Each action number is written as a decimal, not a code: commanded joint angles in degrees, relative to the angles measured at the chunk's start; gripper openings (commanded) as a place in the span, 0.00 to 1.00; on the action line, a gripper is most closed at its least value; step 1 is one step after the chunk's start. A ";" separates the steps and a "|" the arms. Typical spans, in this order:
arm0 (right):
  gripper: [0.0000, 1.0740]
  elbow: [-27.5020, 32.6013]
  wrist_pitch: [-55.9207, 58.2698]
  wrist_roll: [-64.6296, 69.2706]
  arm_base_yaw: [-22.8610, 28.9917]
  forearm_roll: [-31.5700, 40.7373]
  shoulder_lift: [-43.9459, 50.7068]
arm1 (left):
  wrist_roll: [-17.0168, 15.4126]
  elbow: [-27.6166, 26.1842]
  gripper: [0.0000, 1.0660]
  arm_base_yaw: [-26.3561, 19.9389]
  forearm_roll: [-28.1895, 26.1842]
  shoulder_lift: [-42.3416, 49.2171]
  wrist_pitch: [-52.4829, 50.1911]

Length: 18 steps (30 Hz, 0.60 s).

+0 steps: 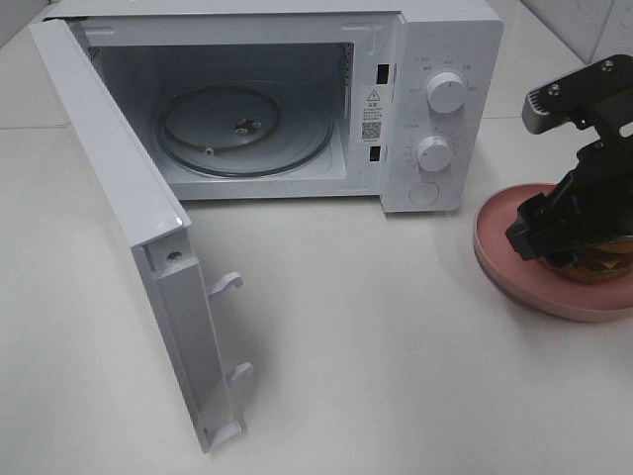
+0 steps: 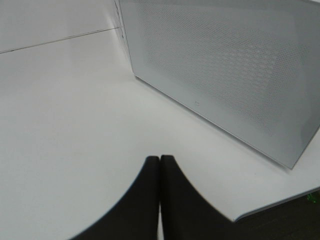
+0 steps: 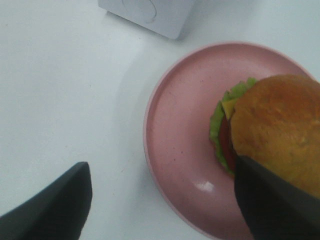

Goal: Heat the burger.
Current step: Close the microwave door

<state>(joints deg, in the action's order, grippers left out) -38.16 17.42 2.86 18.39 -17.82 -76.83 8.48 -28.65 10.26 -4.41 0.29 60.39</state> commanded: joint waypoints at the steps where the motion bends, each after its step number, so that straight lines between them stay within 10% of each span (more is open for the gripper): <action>1: 0.71 -4.24 9.51 5.33 -0.34 0.52 0.46 | -0.52 0.17 0.00 -0.11 -0.06 1.20 -0.80; 18: 0.70 -13.06 20.74 4.13 -8.65 9.57 0.46 | -0.52 0.17 0.00 -0.11 -0.06 1.20 -0.80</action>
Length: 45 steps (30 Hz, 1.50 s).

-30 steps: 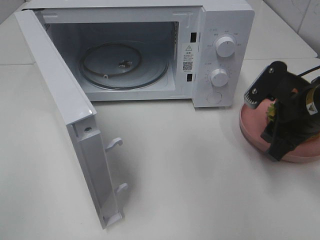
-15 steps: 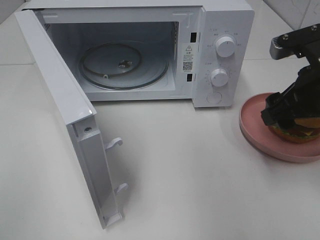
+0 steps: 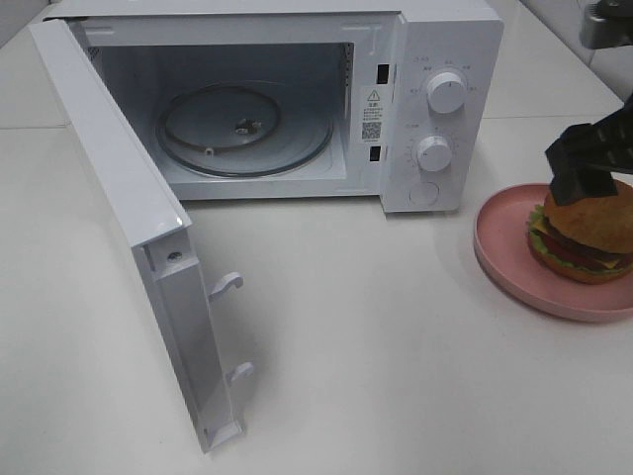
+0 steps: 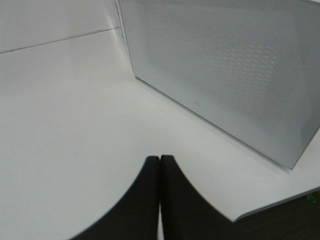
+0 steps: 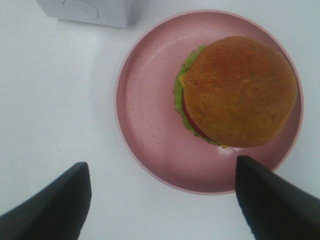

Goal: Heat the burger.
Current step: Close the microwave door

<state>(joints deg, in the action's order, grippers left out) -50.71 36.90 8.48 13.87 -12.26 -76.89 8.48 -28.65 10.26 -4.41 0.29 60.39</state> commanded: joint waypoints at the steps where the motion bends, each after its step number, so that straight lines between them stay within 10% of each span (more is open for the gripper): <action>1: 0.67 -0.52 4.13 -4.18 -9.22 11.06 0.52 | -0.52 0.17 0.00 -0.11 -0.06 1.20 -0.80; 23: 0.66 0.46 23.72 -8.82 -15.24 13.35 23.61 | -0.52 0.17 0.00 -0.11 -0.06 1.20 -0.80; 45: 0.66 21.49 21.60 -8.94 -15.01 13.92 65.95 | -0.52 0.17 0.00 -0.11 -0.06 1.20 -0.80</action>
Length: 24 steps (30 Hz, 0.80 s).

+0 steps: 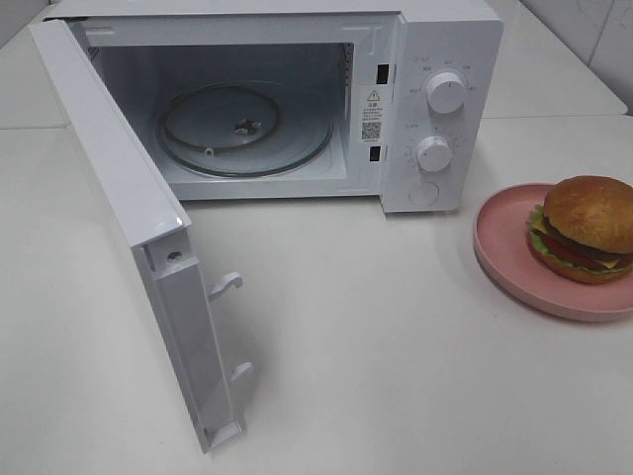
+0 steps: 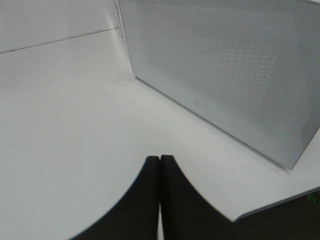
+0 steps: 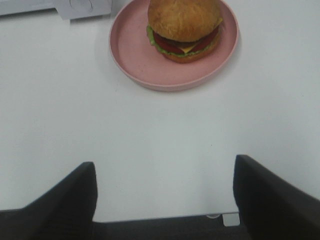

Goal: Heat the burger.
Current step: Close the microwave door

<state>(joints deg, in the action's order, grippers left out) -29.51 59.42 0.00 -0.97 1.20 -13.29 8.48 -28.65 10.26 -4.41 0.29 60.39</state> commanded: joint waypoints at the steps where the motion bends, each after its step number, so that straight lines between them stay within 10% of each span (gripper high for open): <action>1: 0.66 0.29 -0.92 -0.46 -0.17 0.46 2.35 | -0.52 0.17 0.00 -0.11 -0.06 1.20 -0.80; 24: 0.66 0.92 -2.01 2.41 3.72 -1.83 15.07 | -0.40 0.17 0.00 -0.11 -0.29 1.09 -0.92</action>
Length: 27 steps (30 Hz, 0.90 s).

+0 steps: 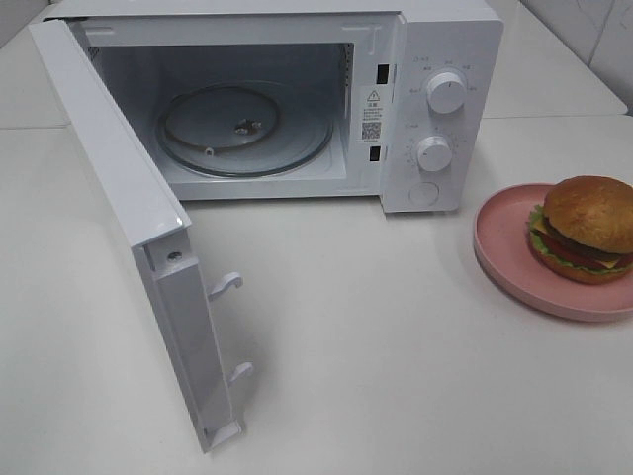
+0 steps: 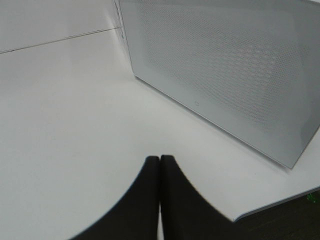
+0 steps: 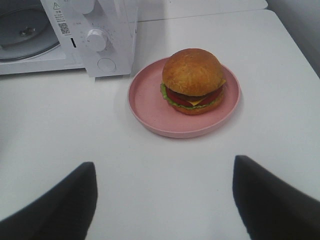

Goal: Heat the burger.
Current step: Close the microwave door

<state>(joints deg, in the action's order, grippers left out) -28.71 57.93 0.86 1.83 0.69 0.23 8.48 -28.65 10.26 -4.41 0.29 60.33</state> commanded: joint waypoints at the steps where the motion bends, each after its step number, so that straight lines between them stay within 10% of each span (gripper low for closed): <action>1: 0.66 0.11 -0.52 1.55 0.92 -1.32 1.55 | -0.40 0.17 0.00 -0.11 -0.29 1.09 -0.86; 16: 0.66 0.11 -0.52 2.23 1.20 -1.89 1.55 | -0.34 -1.03 0.00 -0.11 -4.81 -7.28 -16.84; 27: 0.66 0.11 -0.57 2.12 1.20 -1.83 1.55 | 4.87 -1.03 0.00 -0.11 -5.04 -33.00 -35.92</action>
<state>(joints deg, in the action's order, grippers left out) -28.71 57.98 2.64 3.04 -0.63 0.23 12.89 -29.39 10.26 -8.71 -26.81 30.14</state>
